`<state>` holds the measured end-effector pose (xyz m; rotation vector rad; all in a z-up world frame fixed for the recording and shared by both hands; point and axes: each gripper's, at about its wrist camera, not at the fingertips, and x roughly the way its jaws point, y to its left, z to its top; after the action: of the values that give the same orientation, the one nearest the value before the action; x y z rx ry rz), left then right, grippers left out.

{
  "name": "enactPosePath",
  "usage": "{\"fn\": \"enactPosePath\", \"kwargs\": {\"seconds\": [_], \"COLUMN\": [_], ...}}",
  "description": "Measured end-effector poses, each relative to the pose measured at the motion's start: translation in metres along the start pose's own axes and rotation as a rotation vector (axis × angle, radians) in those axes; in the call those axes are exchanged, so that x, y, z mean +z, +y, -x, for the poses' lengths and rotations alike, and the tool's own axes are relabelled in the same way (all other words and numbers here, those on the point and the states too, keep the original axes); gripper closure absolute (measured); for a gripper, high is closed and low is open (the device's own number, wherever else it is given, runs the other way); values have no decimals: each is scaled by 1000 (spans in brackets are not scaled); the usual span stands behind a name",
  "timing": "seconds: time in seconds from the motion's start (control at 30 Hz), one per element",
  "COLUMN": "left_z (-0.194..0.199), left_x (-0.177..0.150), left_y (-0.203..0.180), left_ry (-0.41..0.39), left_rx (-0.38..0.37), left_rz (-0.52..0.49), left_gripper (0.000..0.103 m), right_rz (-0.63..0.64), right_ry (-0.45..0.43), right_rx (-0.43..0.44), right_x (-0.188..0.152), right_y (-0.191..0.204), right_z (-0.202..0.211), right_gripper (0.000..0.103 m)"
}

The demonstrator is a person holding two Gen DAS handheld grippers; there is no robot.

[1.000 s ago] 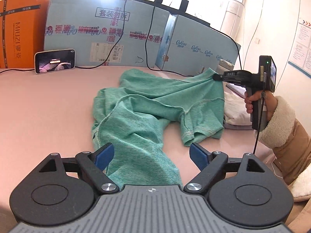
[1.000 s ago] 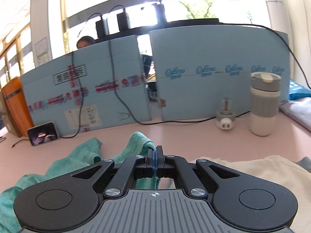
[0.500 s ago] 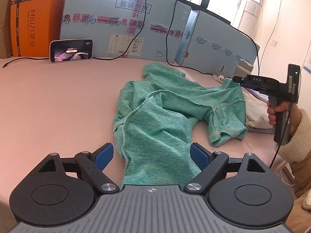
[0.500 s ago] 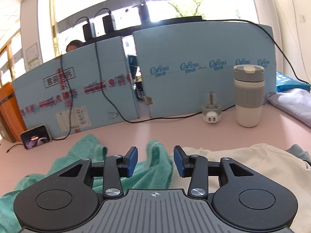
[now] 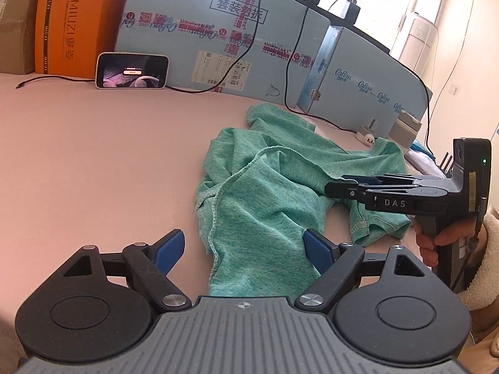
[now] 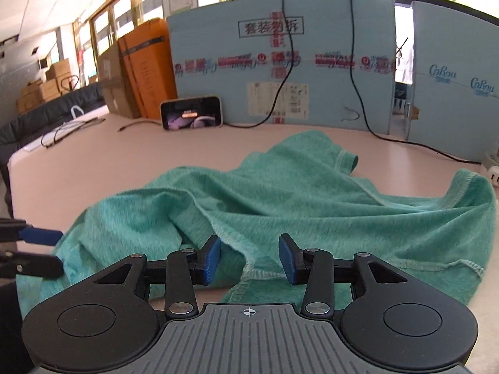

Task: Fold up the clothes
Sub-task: 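Spread the green t-shirt flat with both grippers beside the white shirt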

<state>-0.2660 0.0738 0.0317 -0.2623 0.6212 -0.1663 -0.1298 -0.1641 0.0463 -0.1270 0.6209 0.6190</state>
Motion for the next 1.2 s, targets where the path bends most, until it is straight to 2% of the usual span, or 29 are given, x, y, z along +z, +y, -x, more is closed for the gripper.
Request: {"fn": "enactPosePath", "kwargs": {"seconds": [0.07, 0.27, 0.37, 0.4, 0.47, 0.5, 0.6, 0.7, 0.83, 0.93, 1.1, 1.2], "left_z": [0, -1, 0, 0, 2, 3, 8, 15, 26, 27, 10, 1], "left_x": [-1, -1, -1, -1, -1, -1, -2, -2, -2, -3, -10, -14], "left_y": [0, -1, -5, -6, -8, -9, -14, -23, -42, -60, -84, -92], "left_ry": [-5, -35, -49, -52, -56, -60, -66, -80, -89, -62, 18, 54], "left_rx": [-1, -23, -31, -36, -53, -63, -101, -178, -307, -381, -448, -480], "left_rz": [6, 28, 17, 14, 5, 3, -12, -25, -74, -123, -176, -184], "left_gripper": [25, 50, 70, 76, 85, 86, 93, 94, 94, 94, 95, 96], "right_rz": [24, 67, 69, 65, 50, 42, 17, -15, -84, -137, -204, -213], "right_ry": [18, 18, 14, 13, 11, 9, -7, -42, -135, -224, -361, -362], "right_rx": [-5, -24, -31, -32, -36, -36, -36, -42, -74, -119, -211, -220], "right_x": [-5, -15, -19, -20, -22, -22, -24, -25, -24, -22, -22, -28], "right_y": [5, 6, 3, 1, -2, -4, -9, -14, -26, -39, -60, -67], "right_z": [-4, 2, 6, 6, 8, 9, 16, 28, 56, 84, 130, 140], "right_gripper": [62, 64, 77, 84, 89, 94, 95, 95, 95, 101, 103, 102]}}
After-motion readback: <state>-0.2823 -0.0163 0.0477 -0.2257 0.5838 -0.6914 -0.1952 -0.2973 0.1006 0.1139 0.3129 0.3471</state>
